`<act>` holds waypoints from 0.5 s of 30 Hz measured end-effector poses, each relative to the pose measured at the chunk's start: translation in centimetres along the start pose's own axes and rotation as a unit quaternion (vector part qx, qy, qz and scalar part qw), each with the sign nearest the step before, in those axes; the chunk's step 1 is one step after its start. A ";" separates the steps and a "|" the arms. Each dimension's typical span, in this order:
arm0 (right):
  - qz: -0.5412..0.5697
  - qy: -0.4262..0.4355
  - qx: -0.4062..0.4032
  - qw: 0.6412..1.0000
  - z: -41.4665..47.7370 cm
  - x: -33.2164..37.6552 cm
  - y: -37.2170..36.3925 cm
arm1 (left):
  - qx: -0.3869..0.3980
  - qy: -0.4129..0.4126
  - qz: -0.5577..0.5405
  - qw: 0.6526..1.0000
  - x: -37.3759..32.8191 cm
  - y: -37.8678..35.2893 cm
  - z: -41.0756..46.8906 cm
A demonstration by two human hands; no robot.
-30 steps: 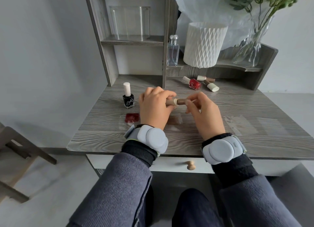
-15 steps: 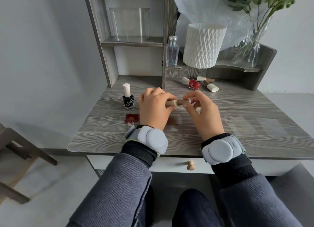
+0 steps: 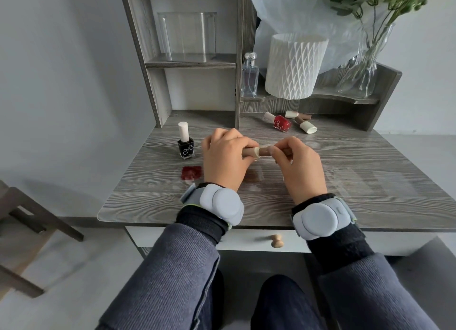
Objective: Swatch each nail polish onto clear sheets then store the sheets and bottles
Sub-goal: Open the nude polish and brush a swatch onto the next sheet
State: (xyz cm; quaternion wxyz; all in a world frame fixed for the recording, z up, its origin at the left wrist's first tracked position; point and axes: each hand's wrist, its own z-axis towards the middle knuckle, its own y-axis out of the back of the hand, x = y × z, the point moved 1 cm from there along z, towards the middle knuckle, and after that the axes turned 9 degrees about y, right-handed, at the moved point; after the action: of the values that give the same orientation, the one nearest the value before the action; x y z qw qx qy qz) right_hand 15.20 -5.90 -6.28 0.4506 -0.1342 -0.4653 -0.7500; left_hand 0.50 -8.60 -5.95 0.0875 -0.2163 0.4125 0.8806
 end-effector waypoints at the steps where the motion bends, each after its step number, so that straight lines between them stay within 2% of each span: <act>1: -0.005 -0.001 0.001 1.000 0.0 0.1 0.1 | -0.002 -0.005 0.004 1.000 0.0 0.0 0.0; 6: -0.035 -0.008 0.015 0.999 -0.1 0.2 0.2 | -0.009 -0.018 0.006 1.000 0.0 -0.1 -0.1; 11: 0.050 -0.004 0.009 0.999 -0.1 0.5 0.2 | -0.012 0.023 -0.035 0.999 0.2 -0.1 0.1; 15: 0.072 0.015 0.050 0.996 -0.1 0.7 -0.1 | -0.017 0.058 -0.056 0.997 0.7 -0.3 0.3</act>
State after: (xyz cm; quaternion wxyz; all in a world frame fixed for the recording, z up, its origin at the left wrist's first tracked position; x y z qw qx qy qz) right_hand 14.76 -6.37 -5.90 0.5165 -0.1336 -0.4850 -0.6929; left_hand -0.09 -8.17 -6.27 0.1091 -0.2918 0.3887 0.8671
